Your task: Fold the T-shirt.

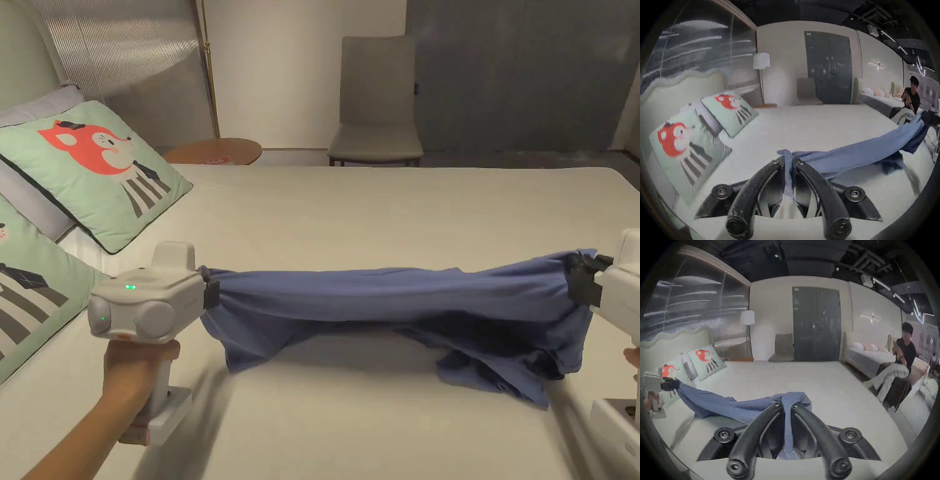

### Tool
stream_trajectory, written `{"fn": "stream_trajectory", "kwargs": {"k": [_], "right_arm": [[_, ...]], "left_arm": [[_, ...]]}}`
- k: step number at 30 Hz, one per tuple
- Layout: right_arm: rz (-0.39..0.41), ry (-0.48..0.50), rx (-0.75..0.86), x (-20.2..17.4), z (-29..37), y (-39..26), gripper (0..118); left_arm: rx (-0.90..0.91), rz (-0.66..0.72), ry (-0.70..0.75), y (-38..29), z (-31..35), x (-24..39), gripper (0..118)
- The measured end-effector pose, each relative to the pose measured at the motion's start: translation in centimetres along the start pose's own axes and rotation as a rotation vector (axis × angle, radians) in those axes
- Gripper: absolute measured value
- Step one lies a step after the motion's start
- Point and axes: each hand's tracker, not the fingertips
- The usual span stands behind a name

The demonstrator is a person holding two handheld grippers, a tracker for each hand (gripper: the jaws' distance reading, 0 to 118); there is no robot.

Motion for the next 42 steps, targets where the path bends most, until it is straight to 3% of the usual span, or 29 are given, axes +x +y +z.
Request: {"fn": "stream_trajectory", "kwargs": {"k": [8,20,29,35,37,39,40,42], "right_arm": [[-0.018,0.031,-0.149,-1.1,10.9,-11.9,3],[0.007,0.018,-0.213,-3.6,25.5,-19.9,3],[-0.124,-0.07,-0.434,-3.3,26.2,-25.8,3],[-0.118,-0.073,-0.454,-4.3,26.4,-25.1,6],[-0.113,-0.068,-0.408,-4.5,27.0,-23.3,36],[-0.079,-0.083,-0.314,-5.2,27.5,-20.8,83],[-0.069,-0.09,-0.257,-5.6,27.6,-19.4,96],[-0.058,-0.092,-0.142,-6.4,27.9,-16.9,104]], "left_arm": [[-0.168,0.061,-0.038,-13.2,8.1,-2.4,3],[-0.24,0.039,-0.029,-23.1,21.6,-3.2,3],[-0.363,0.048,0.002,-26.8,24.0,-2.5,3],[-0.373,0.081,0.018,-26.5,23.7,-2.1,9],[-0.348,0.098,0.028,-25.4,24.3,-1.9,38],[-0.271,0.11,0.048,-23.8,24.6,-1.6,85],[-0.209,0.125,0.049,-22.6,25.0,-1.3,98],[-0.089,0.152,0.022,-19.5,26.3,-0.1,104]]}}
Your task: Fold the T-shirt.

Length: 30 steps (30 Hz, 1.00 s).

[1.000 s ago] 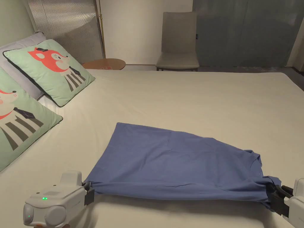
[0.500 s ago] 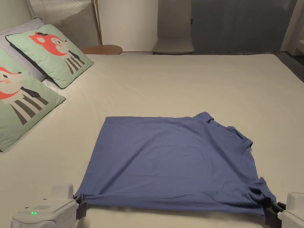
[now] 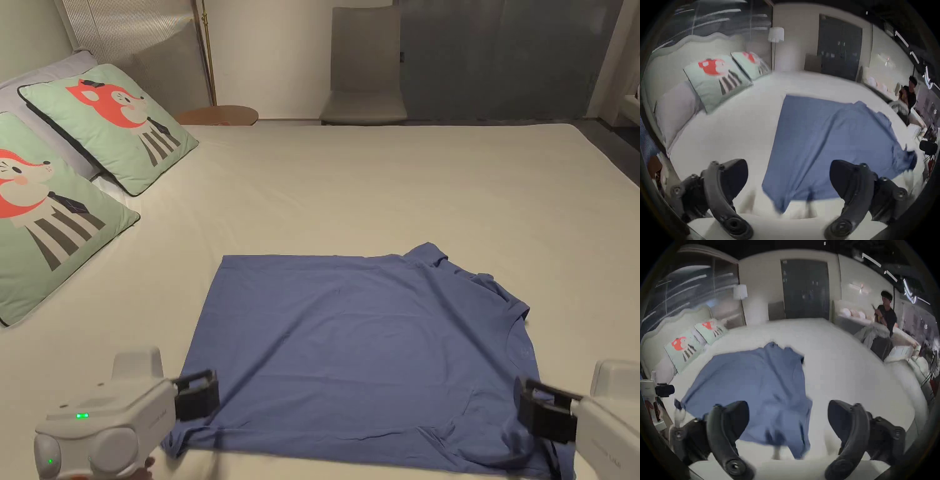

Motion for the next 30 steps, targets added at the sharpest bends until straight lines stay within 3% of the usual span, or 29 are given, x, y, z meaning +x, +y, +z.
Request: {"fn": "stream_trajectory", "kwargs": {"k": [8,13,15,17,19,20,21,30], "right_arm": [[0.074,0.0,0.312,-4.5,3.5,7.6,104],[0.132,-0.057,0.404,-6.0,4.3,9.2,104],[0.141,-0.073,0.426,-6.3,4.0,9.1,103],[0.145,-0.086,0.439,-6.5,4.1,9.1,91],[0.148,-0.081,0.445,-6.9,4.2,8.9,46],[0.153,-0.081,0.441,-7.0,4.1,9.0,25],[0.16,-0.084,0.438,-7.1,3.9,9.0,2],[0.16,-0.074,0.438,-7.3,3.8,9.0,1]], "left_arm": [[0.393,-0.042,-0.072,7.7,4.9,5.5,103],[0.481,-0.094,-0.04,9.0,5.6,7.5,102],[0.502,-0.094,-0.057,8.9,5.7,7.8,94],[0.521,-0.092,-0.061,8.8,5.7,8.0,69],[0.51,-0.086,-0.069,8.8,5.5,8.2,17],[0.49,-0.075,-0.096,8.9,5.2,8.0,0],[0.483,-0.063,-0.112,8.8,5.2,7.9,0],[0.456,-0.098,-0.093,8.8,4.7,7.2,0]]}}
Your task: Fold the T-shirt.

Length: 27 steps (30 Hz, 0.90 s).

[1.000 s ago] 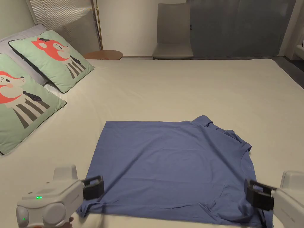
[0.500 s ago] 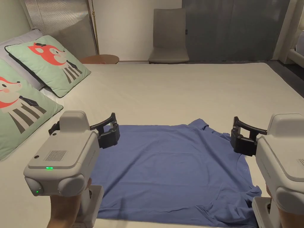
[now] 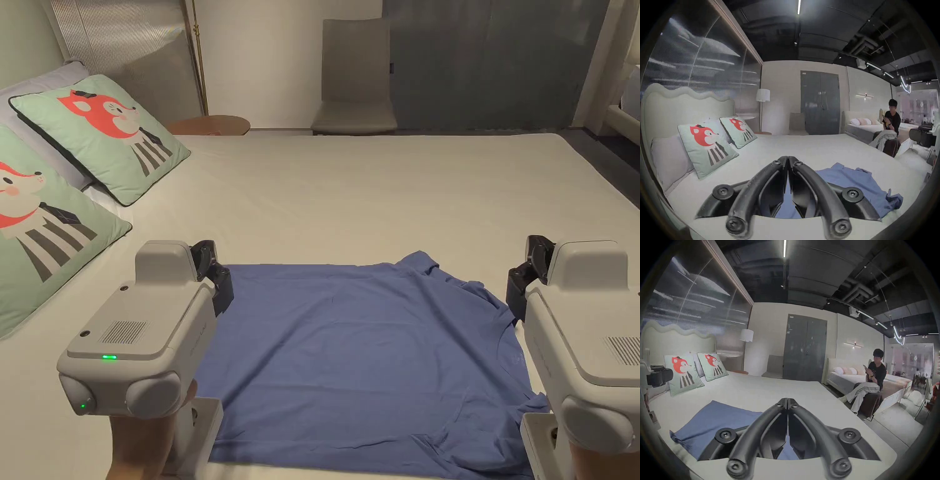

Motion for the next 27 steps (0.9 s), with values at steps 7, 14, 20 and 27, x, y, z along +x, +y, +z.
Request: {"fn": "stream_trajectory", "kwargs": {"k": [7,14,20,27], "right_arm": [[-0.014,0.011,-0.021,0.1,0.1,-0.3,1],[-0.021,0.021,-0.066,0.1,0.0,-1.1,1],[-0.025,0.037,-0.109,-0.1,-0.2,-2.6,1],[-0.029,0.041,-0.156,0.1,-0.3,-4.2,1]], "left_arm": [[-0.379,0.068,0.027,-4.7,-1.6,-4.4,0],[-0.608,0.16,0.066,-10.7,0.0,-8.6,4],[-0.735,0.095,0.127,-15.8,0.8,-10.4,95],[-0.762,0.087,0.098,-18.3,1.1,-9.6,64]]}}
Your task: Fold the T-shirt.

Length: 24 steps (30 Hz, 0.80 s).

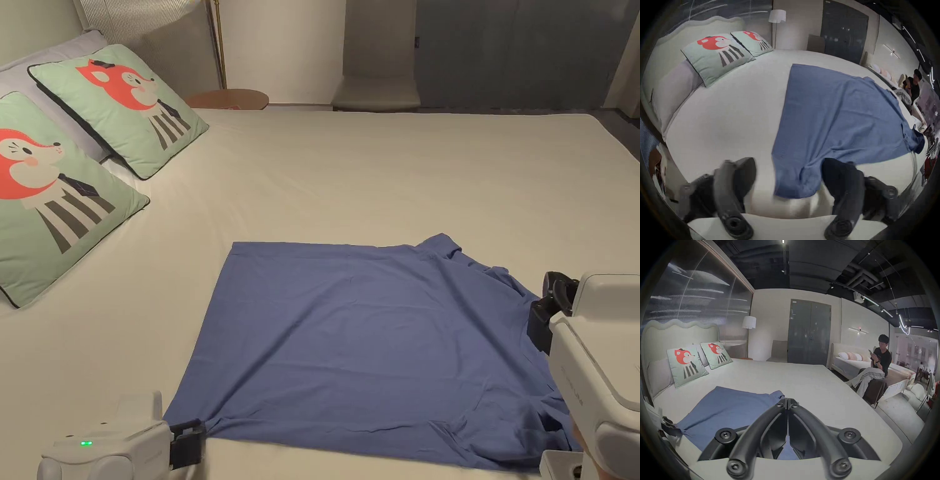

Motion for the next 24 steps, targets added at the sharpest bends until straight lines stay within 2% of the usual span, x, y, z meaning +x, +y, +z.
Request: {"fn": "stream_trajectory", "kwargs": {"k": [1,2,5,8,9,10,12,13,14,19,22,23,24], "right_arm": [[-0.001,-0.002,-0.007,0.1,0.0,-0.2,1],[-0.002,-0.004,-0.013,0.0,0.3,0.1,1],[0.001,-0.008,-0.028,0.4,0.5,-0.4,1],[0.024,-0.011,-0.09,1.4,-0.1,-2.3,2],[0.026,-0.008,-0.137,1.7,-0.2,-3.0,9],[0.021,-0.009,-0.183,2.0,-0.1,-3.7,25],[0.004,-0.003,-0.29,2.7,-0.5,-6.0,74],[-0.005,-0.005,-0.352,3.0,-0.7,-7.3,86],[-0.023,-0.012,-0.396,3.4,-0.9,-9.1,93],[-0.034,-0.033,-0.562,3.9,-1.4,-14.6,94],[-0.062,-0.026,-0.566,4.0,-1.0,-15.5,91],[-0.077,-0.018,-0.563,4.0,-1.0,-15.6,86],[-0.089,-0.01,-0.557,4.0,-0.9,-15.6,72]], "left_arm": [[-0.002,-0.008,-0.01,-0.1,-0.3,0.2,39],[-0.004,-0.016,-0.024,0.0,-0.4,0.5,21],[0.032,-0.047,-0.002,0.4,0.0,1.4,9],[0.05,-0.049,-0.004,0.8,0.7,1.4,9],[0.053,-0.034,-0.012,0.9,0.9,1.2,9],[0.057,-0.017,-0.016,1.0,1.1,1.0,9],[0.064,-0.005,-0.025,1.1,1.5,0.9,9],[0.064,-0.007,-0.025,1.1,1.6,0.9,9],[0.067,-0.012,-0.022,1.1,1.7,1.0,8],[0.082,-0.032,-0.015,1.3,2.3,1.4,9],[0.081,-0.027,-0.015,1.3,2.6,1.4,9],[0.081,-0.023,-0.016,1.4,2.6,1.5,9],[0.08,-0.021,-0.016,1.4,2.7,1.5,9]]}}
